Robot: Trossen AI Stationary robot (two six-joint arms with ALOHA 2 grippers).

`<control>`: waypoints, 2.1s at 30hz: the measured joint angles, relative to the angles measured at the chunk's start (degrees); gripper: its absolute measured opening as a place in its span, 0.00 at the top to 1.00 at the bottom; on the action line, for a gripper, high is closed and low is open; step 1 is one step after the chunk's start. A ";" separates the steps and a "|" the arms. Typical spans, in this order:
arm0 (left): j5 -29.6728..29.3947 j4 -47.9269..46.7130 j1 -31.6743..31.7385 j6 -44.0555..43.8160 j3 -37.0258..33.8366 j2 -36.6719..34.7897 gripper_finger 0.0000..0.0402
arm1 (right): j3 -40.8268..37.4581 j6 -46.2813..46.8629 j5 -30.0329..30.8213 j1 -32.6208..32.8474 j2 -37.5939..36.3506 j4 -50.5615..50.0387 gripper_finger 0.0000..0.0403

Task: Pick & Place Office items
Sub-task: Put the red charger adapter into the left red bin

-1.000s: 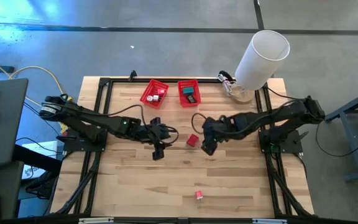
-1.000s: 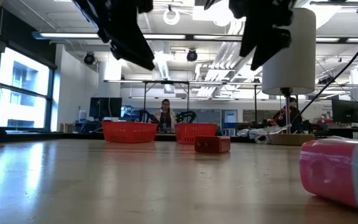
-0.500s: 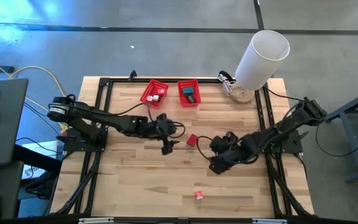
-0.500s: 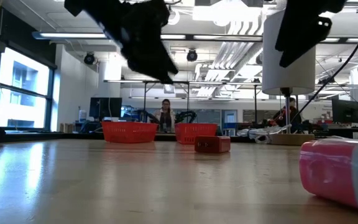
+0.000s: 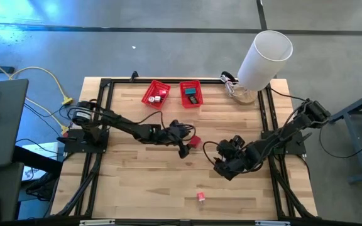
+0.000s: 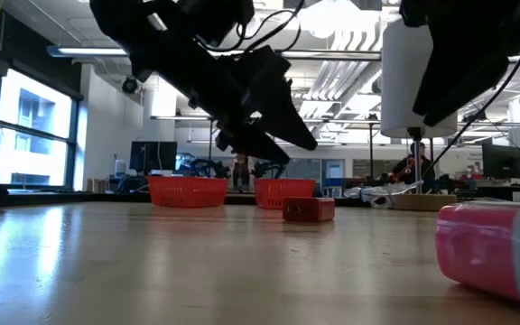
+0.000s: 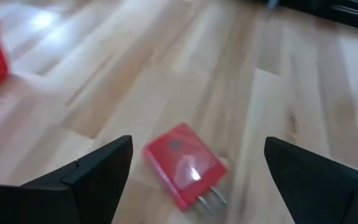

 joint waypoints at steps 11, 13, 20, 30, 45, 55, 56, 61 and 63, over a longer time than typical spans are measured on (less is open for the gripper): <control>-9.38 5.69 -0.95 -2.60 0.08 2.95 0.11 | -0.95 -0.22 0.05 0.21 0.00 3.16 0.26; -9.60 5.83 -1.36 -2.54 -0.04 2.98 0.11 | -0.95 -0.25 0.41 0.21 0.00 3.22 0.26; -13.25 8.39 -1.70 -2.49 0.03 5.56 0.11 | -0.95 -0.01 1.62 0.53 0.00 3.44 0.26; -14.10 12.71 -1.94 -3.63 -0.04 9.78 0.11 | -0.93 -0.25 3.44 0.58 0.00 3.90 0.26; -16.87 15.92 -4.85 -3.40 0.00 11.42 0.11 | -0.93 -0.29 3.44 0.80 0.00 4.42 0.26; -17.43 15.84 -5.76 -3.93 0.00 11.42 0.11 | -0.93 -0.30 3.42 0.80 0.00 4.88 0.26; -17.88 15.78 -5.93 -3.95 -0.01 11.42 0.11 | -0.93 -0.31 3.42 0.80 0.00 4.90 0.26; -19.69 14.14 -6.34 -3.69 -0.11 12.24 0.11 | -0.91 -0.31 3.42 0.80 0.00 5.10 0.26; -19.96 15.22 -6.58 -3.81 -0.01 12.29 0.11 | -0.91 -0.33 3.42 0.83 0.00 5.08 0.26</control>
